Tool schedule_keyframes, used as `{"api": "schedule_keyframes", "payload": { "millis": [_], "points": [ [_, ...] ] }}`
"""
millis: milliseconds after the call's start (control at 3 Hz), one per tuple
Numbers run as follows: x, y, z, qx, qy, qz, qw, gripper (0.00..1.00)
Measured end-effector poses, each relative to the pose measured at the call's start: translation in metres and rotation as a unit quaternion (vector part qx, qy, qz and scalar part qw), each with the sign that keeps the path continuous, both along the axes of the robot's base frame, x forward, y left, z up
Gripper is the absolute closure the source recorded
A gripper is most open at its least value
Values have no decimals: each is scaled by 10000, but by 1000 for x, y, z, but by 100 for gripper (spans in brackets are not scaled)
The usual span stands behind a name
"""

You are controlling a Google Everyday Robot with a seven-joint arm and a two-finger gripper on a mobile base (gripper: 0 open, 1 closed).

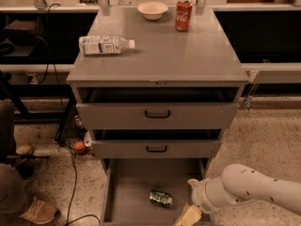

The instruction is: Pick green can from bottom drawer and place on counter

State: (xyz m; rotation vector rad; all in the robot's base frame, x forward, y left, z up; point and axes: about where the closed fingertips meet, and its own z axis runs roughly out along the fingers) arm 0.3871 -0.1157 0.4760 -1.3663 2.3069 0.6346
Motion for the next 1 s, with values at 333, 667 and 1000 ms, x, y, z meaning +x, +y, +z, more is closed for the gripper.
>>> {"api": "schedule_keyframes", "payload": {
  "millis": [333,667,1000],
  "points": [
    [0,0,0,0,0,0,10000,0],
    [18,7,-24,194,-284,86,9994,0],
    [48,13,-56,208,-719,119,9971,0]
  ]
}}
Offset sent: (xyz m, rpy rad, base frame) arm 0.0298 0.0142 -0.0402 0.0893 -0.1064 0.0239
